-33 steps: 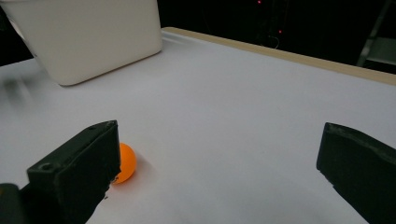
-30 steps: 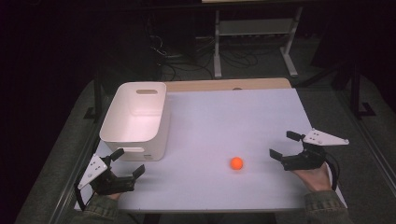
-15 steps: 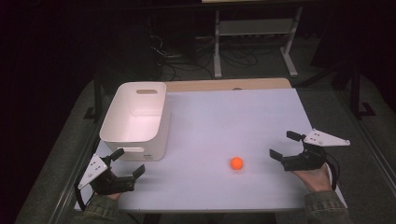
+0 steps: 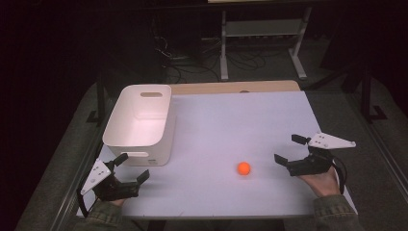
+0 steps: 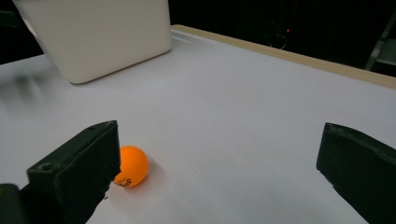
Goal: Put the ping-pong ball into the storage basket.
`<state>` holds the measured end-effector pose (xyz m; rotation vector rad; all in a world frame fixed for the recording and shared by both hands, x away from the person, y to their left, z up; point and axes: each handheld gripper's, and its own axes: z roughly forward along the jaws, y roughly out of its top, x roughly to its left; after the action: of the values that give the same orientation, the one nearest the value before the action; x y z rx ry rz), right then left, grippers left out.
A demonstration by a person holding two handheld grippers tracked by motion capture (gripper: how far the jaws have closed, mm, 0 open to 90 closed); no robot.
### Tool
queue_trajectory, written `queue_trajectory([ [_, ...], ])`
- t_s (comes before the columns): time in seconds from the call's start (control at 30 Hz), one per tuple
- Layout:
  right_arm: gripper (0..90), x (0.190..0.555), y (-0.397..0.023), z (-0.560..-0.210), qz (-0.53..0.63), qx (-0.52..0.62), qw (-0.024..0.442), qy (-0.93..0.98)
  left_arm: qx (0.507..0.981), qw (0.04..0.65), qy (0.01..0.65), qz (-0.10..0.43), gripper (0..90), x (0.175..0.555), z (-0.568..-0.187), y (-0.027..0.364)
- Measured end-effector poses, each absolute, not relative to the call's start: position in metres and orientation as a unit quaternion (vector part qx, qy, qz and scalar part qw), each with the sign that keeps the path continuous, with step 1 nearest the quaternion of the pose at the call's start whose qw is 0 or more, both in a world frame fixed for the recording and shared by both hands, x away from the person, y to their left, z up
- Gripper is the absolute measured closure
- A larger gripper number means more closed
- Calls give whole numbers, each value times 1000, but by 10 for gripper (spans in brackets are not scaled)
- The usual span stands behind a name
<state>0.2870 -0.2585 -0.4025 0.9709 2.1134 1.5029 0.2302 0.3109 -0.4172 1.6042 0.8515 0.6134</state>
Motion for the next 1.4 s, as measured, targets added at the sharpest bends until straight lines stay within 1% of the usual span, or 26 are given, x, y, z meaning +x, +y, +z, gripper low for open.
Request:
queue_trajectory([
  [0.63,0,295,-235,-389,524,312,173,774,685,575,363,262,0,230,-417,310],
  [1.4,0,305,-211,-388,507,290,154,797,681,579,361,265,0,229,-416,311],
])
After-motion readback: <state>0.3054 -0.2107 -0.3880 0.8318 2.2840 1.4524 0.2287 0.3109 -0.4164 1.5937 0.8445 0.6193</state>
